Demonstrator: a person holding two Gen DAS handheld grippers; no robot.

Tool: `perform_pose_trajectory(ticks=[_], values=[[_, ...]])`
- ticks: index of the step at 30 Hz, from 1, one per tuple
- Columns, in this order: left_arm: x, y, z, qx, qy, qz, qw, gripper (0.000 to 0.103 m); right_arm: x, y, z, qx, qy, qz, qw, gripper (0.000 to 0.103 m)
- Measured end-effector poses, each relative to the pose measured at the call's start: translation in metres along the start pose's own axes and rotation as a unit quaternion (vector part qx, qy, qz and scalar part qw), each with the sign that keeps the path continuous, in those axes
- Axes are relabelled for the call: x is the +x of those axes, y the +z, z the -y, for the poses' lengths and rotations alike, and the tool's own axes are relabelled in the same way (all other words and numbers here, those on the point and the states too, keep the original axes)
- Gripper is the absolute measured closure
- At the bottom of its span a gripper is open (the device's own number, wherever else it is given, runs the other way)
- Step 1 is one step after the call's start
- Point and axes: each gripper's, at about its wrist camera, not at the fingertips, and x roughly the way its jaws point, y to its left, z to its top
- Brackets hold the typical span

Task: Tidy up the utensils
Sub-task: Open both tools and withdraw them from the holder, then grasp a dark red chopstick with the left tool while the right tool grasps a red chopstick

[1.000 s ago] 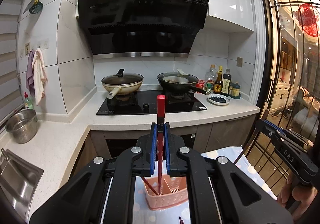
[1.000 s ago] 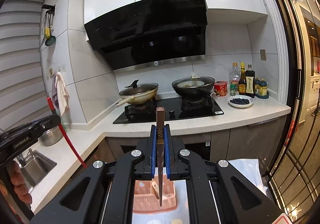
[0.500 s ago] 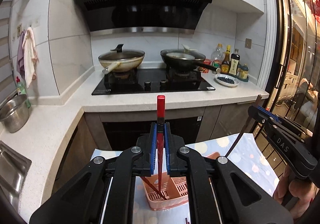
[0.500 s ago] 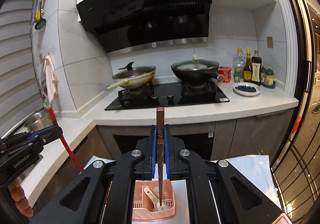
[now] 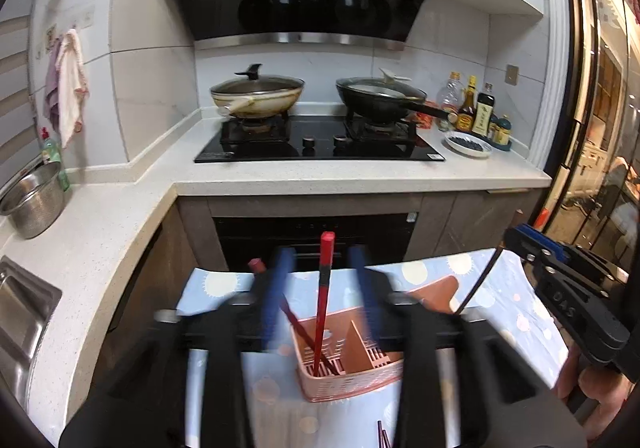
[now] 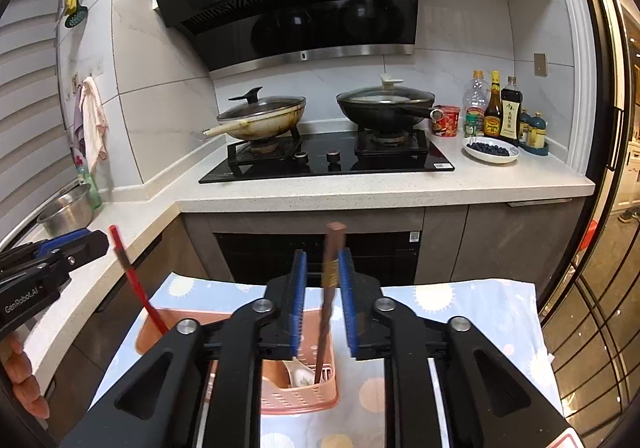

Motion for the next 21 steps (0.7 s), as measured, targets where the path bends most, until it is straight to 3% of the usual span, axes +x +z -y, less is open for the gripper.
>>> perform_pose_trajectory(ticks=[1, 6, 11, 15, 21], values=[[-0.006, -0.001, -0.001, -0.003, 0.009, 0.011, 0.9999, 0.039, -0.006, 0.000, -0.001, -0.003, -0.002, 0.005, 1.000, 0.078], [-0.025, -0.006, -0.005, 0.000, 0.014, 0.018, 0.9997, 0.038, -0.038, -0.005, -0.001, -0.006, 0.002, 0.019, 1.000, 0.070], [-0.057, -0.020, -0.008, 0.001, 0.012, 0.028, 0.9995, 0.028, -0.076, -0.016, -0.002, -0.005, 0.006, 0.026, 1.000, 0.065], [-0.086, -0.038, -0.007, 0.008, 0.013, 0.033, 0.9993, 0.019, -0.108, -0.034, -0.006, -0.003, 0.012, 0.020, 1.000, 0.063], [-0.122, -0.078, -0.007, 0.018, 0.006, 0.024, 0.9995, 0.018, -0.153, -0.082, -0.015, -0.010, 0.013, -0.004, 1.000, 0.062]])
